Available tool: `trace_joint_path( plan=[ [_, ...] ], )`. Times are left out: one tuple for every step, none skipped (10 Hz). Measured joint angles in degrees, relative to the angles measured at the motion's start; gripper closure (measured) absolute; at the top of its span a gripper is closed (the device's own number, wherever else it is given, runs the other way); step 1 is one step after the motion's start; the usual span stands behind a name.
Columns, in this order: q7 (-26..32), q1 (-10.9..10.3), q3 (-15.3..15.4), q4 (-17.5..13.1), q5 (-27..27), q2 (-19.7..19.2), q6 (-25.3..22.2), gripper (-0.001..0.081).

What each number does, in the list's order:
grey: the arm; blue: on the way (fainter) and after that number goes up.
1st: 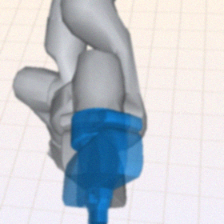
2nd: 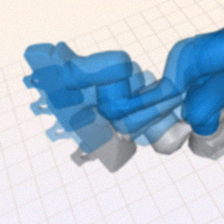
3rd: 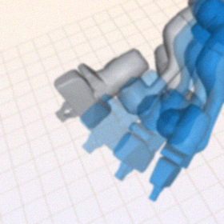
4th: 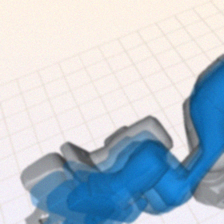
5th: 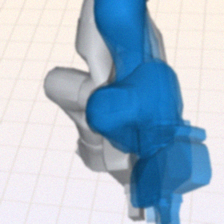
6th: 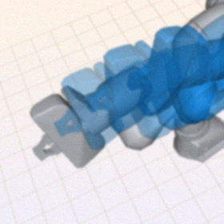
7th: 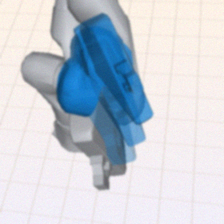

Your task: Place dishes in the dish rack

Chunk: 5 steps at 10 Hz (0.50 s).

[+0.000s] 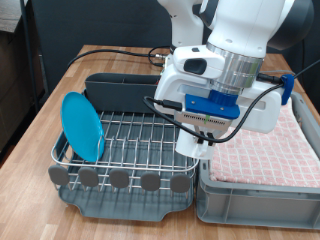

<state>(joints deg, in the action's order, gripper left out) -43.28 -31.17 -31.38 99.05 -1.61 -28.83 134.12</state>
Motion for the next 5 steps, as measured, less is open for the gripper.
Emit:
trace_joint_path(
  plan=[
    [0.35, 0.54, 0.34, -0.02, -0.37, -0.59, 0.98, 0.0735],
    [0.82, 1.12, 0.70, -0.05, -0.58, -1.12, 1.92, 0.0735],
    [1.29, 1.64, 1.01, -0.19, -0.71, -1.55, 2.53, 0.0735],
    [1.69, 2.24, 1.44, -0.48, -0.87, -1.94, 2.97, 0.0735],
    [2.21, 2.88, 1.88, -0.90, -1.15, -2.39, 3.13, 0.0735]
  ],
)
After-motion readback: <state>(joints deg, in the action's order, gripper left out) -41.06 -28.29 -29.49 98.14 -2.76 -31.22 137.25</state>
